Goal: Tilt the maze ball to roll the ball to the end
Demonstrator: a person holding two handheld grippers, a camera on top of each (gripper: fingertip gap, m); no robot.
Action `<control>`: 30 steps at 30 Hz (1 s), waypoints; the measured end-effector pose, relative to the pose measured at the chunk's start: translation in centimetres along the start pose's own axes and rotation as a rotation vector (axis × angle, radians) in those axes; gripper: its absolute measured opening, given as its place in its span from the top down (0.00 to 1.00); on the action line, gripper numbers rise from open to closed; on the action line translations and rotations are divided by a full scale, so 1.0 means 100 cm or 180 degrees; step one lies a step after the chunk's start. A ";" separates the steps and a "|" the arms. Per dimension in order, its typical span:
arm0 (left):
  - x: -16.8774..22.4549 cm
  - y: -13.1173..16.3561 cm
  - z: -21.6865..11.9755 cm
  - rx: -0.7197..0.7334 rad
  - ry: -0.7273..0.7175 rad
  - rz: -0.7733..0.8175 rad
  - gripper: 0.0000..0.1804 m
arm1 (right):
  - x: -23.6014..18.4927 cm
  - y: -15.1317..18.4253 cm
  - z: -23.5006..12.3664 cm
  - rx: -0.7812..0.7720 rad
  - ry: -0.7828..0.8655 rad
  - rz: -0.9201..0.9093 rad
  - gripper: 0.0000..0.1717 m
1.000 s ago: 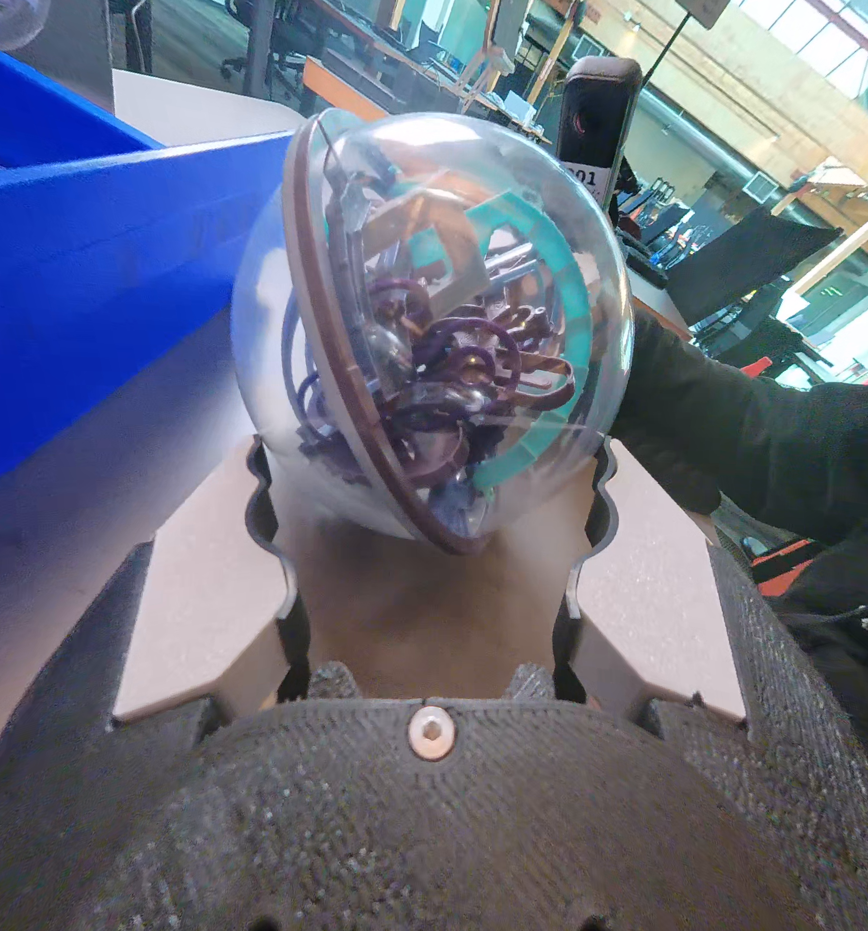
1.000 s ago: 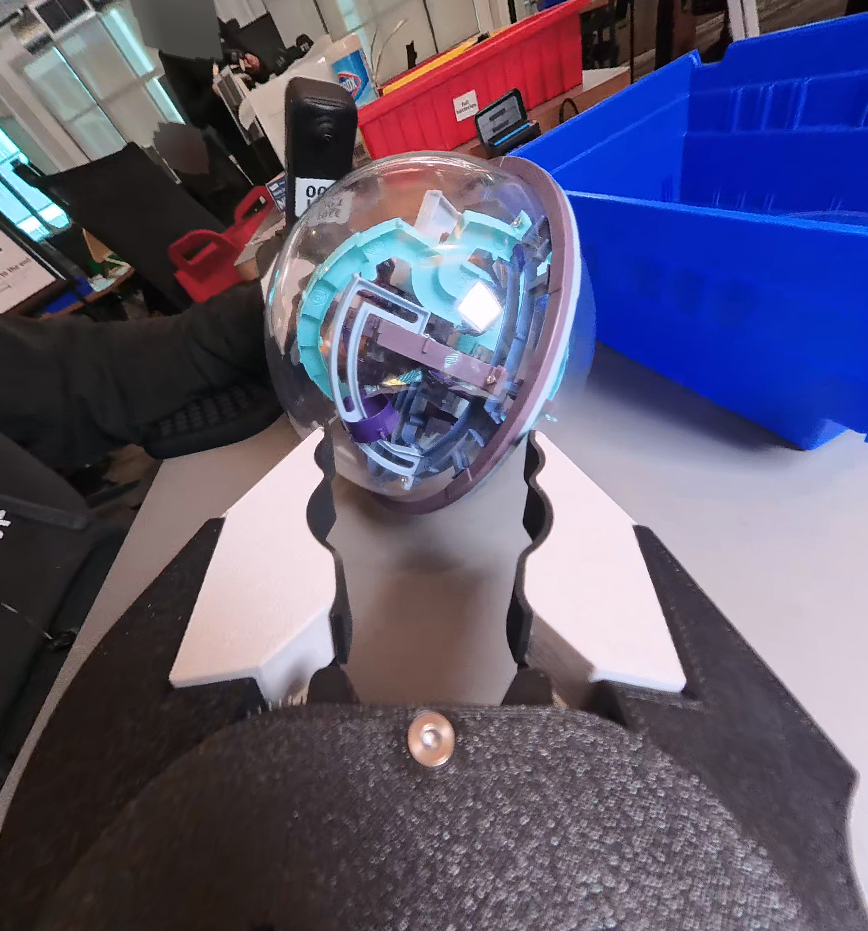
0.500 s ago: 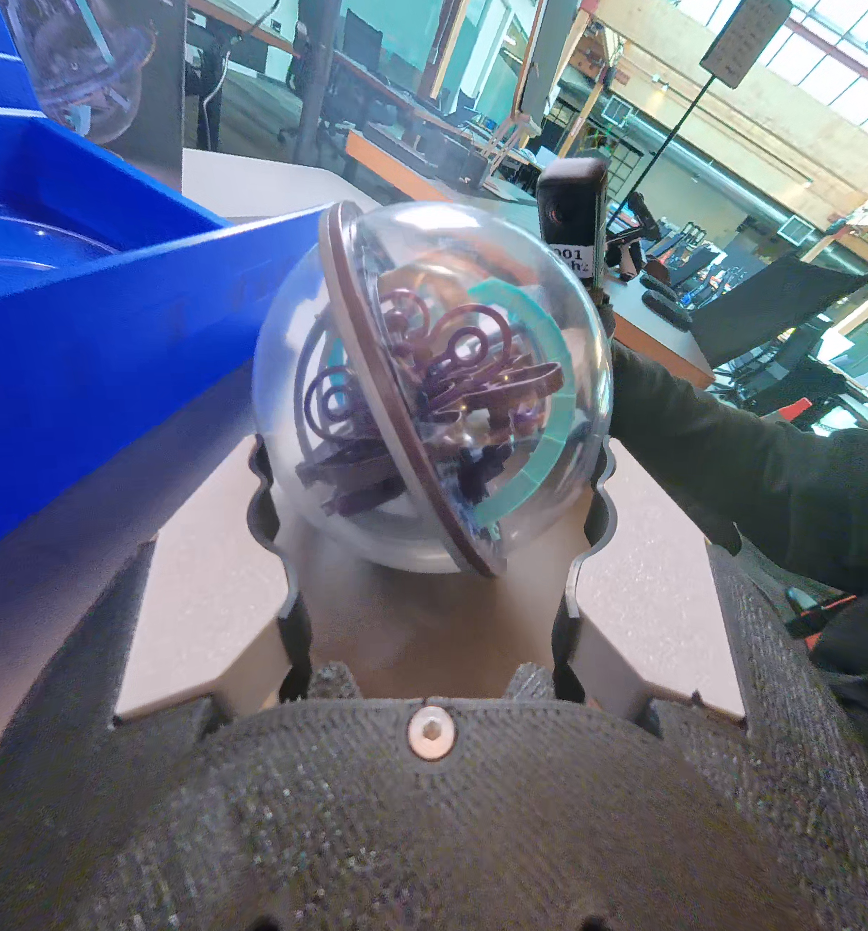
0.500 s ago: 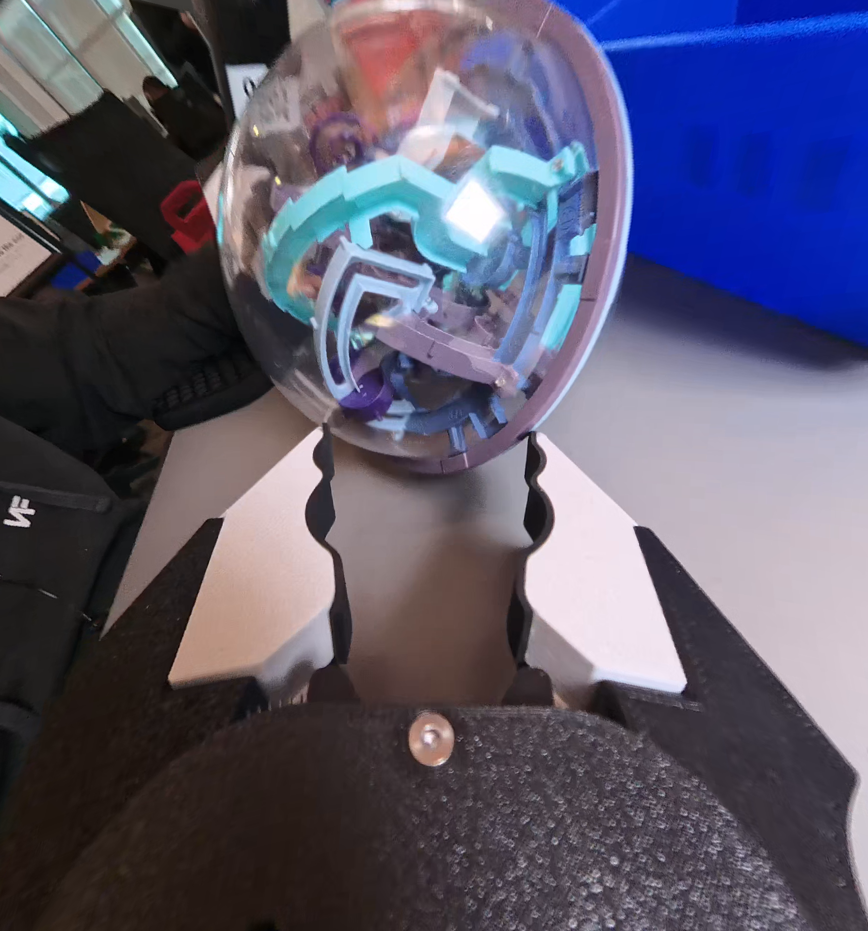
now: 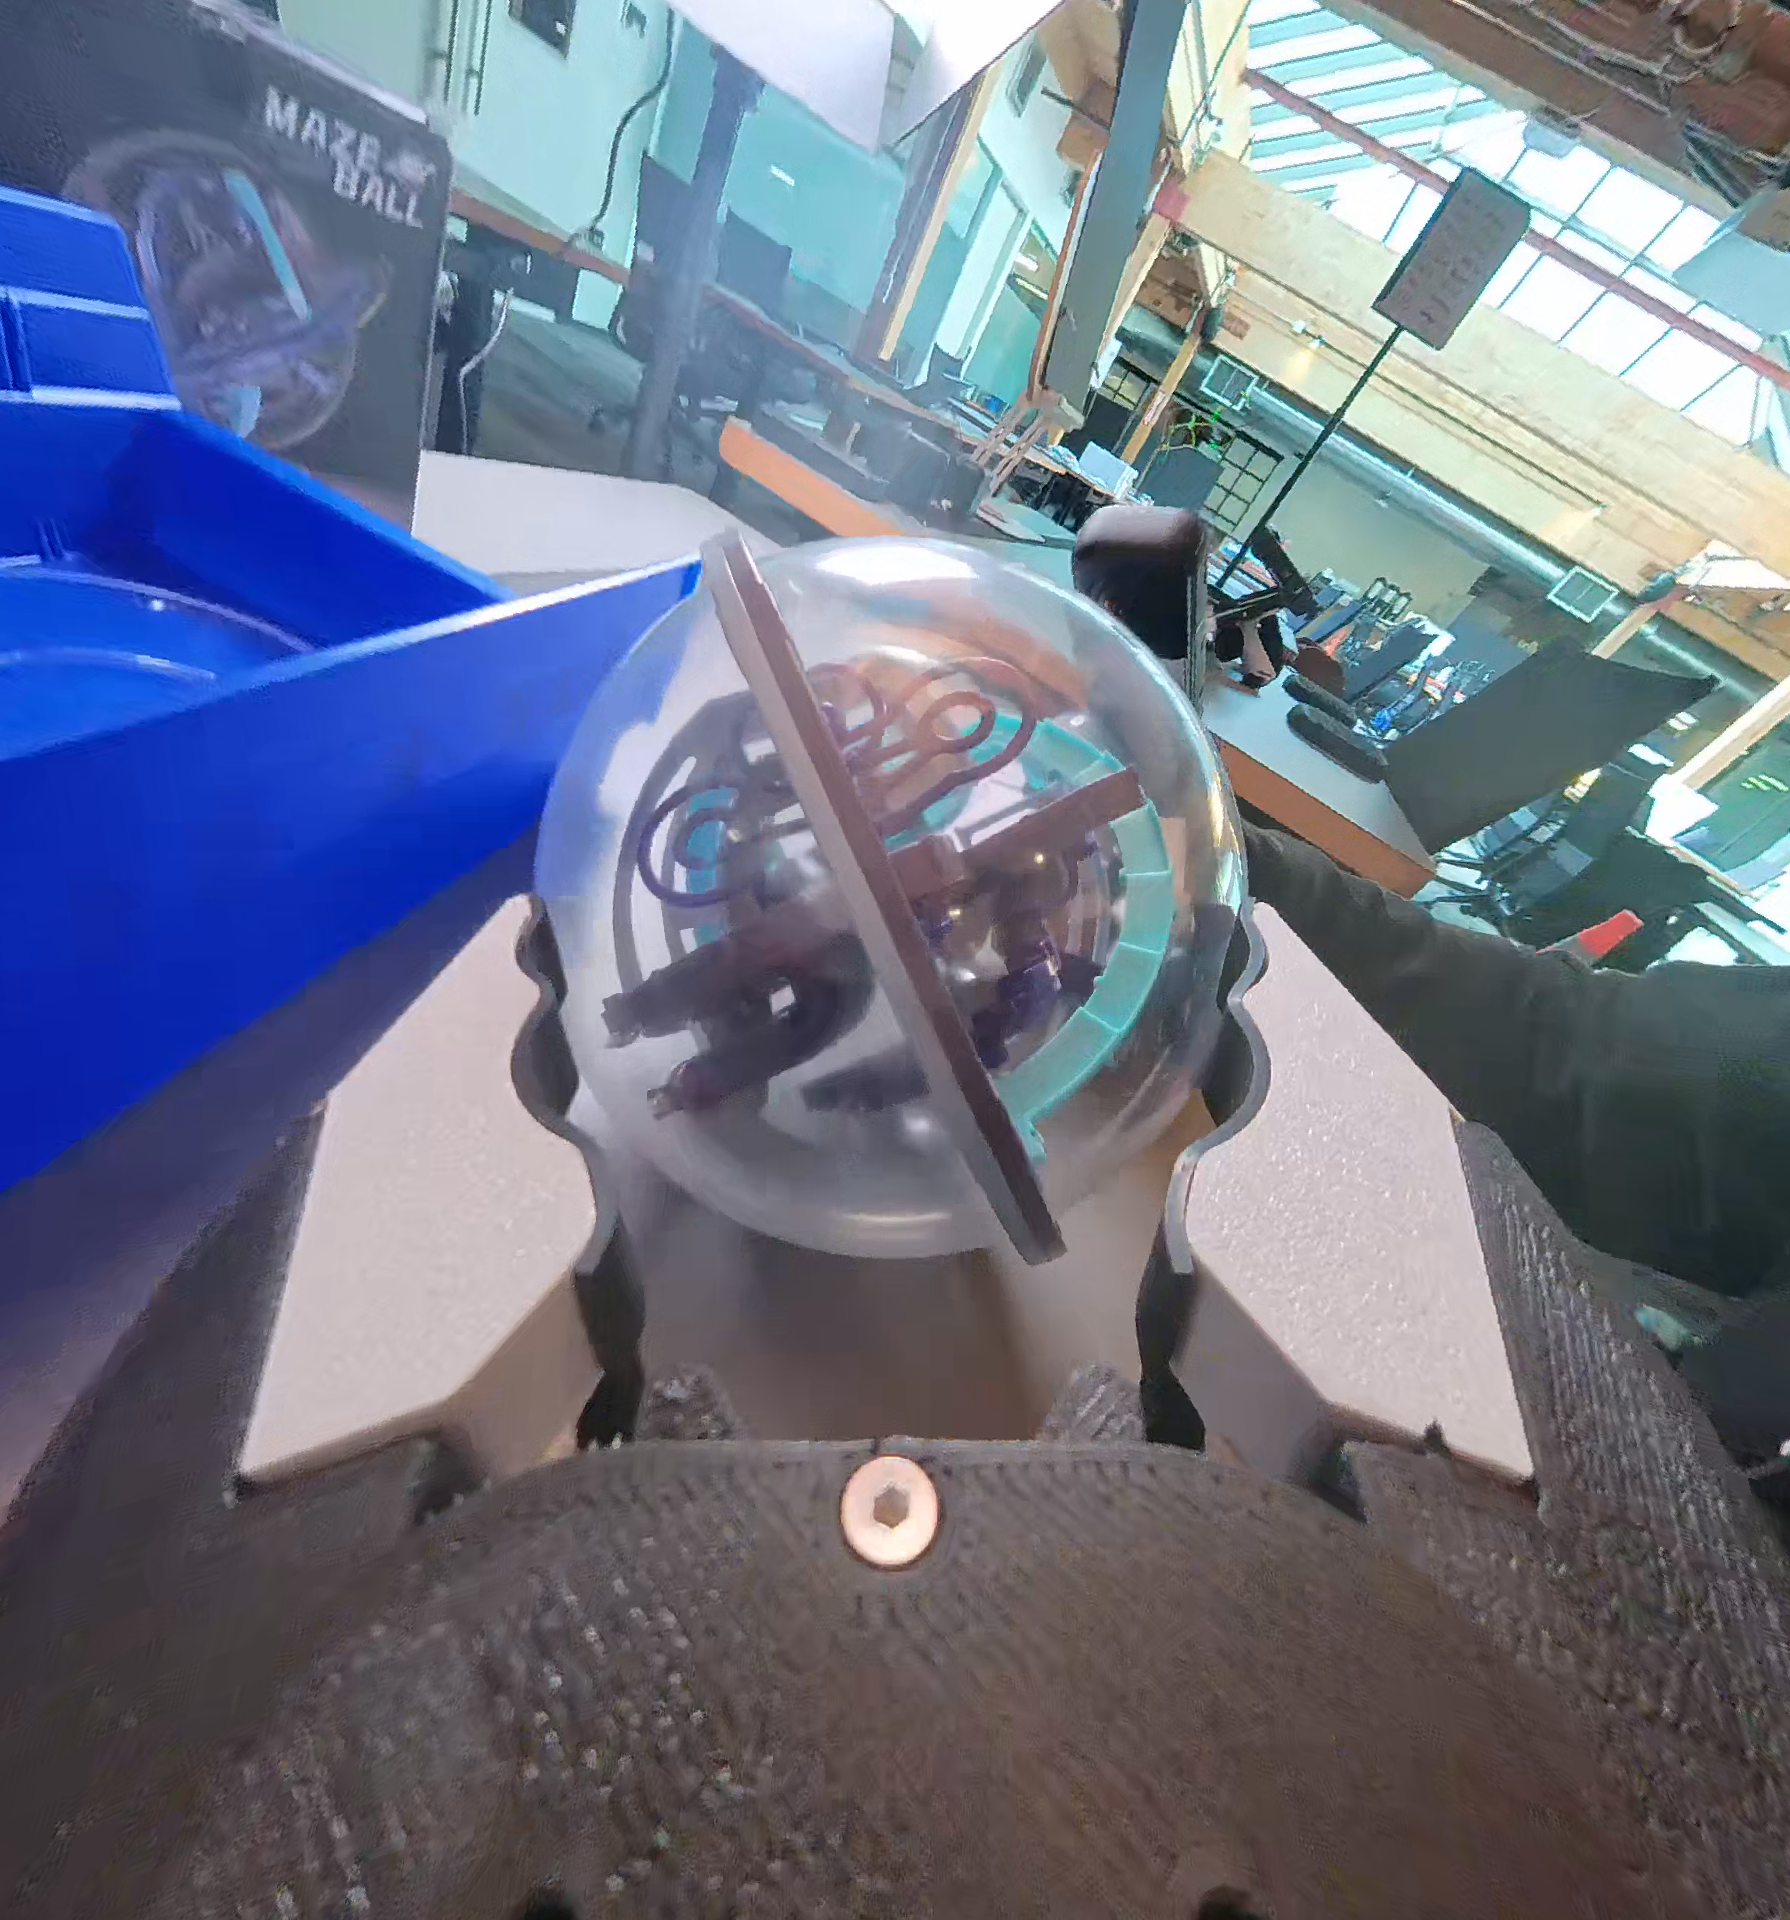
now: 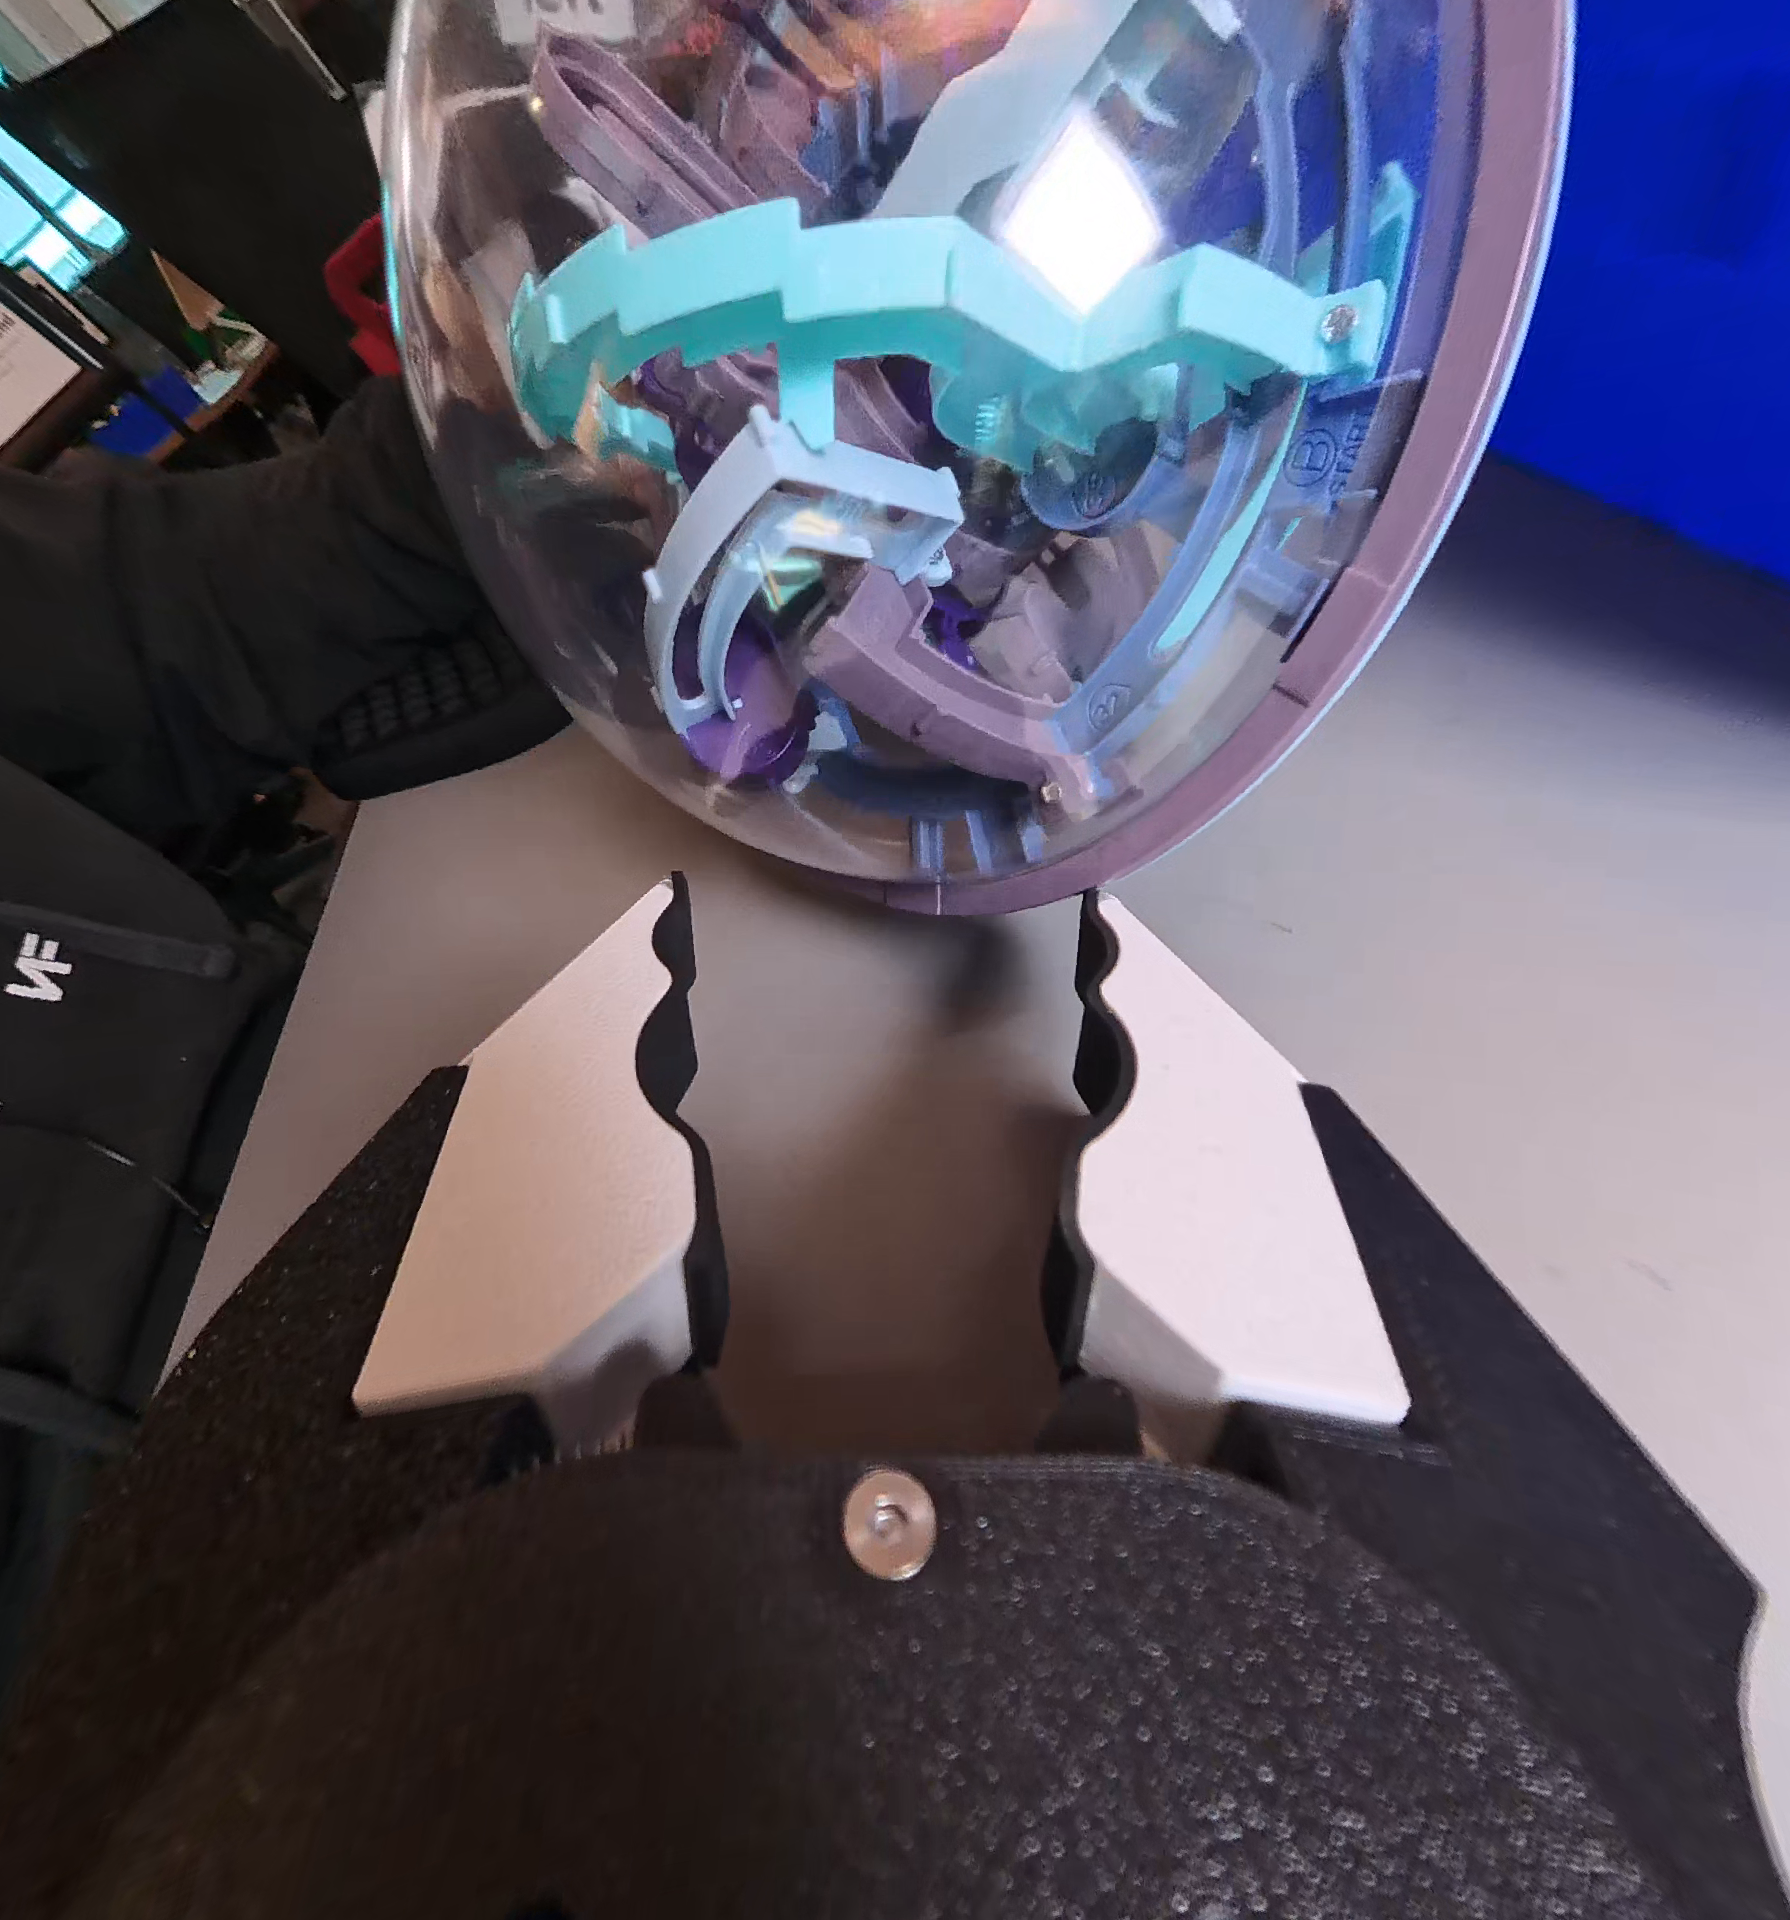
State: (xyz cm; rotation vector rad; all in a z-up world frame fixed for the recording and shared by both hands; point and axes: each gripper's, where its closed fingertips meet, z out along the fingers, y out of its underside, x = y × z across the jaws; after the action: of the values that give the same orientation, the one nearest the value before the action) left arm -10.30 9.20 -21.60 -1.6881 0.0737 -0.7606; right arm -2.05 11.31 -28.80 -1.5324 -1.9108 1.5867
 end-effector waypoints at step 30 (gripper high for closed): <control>0.046 -0.034 -0.031 0.0779 0.0511 0.1363 0.39 | -0.017 -0.050 -0.015 0.0789 0.0523 -0.1130 0.57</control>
State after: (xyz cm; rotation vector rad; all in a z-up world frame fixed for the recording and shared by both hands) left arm -9.45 5.51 -16.32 -1.3152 0.4238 -0.5529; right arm -3.06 11.48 -23.41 -1.1134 -1.7070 1.4287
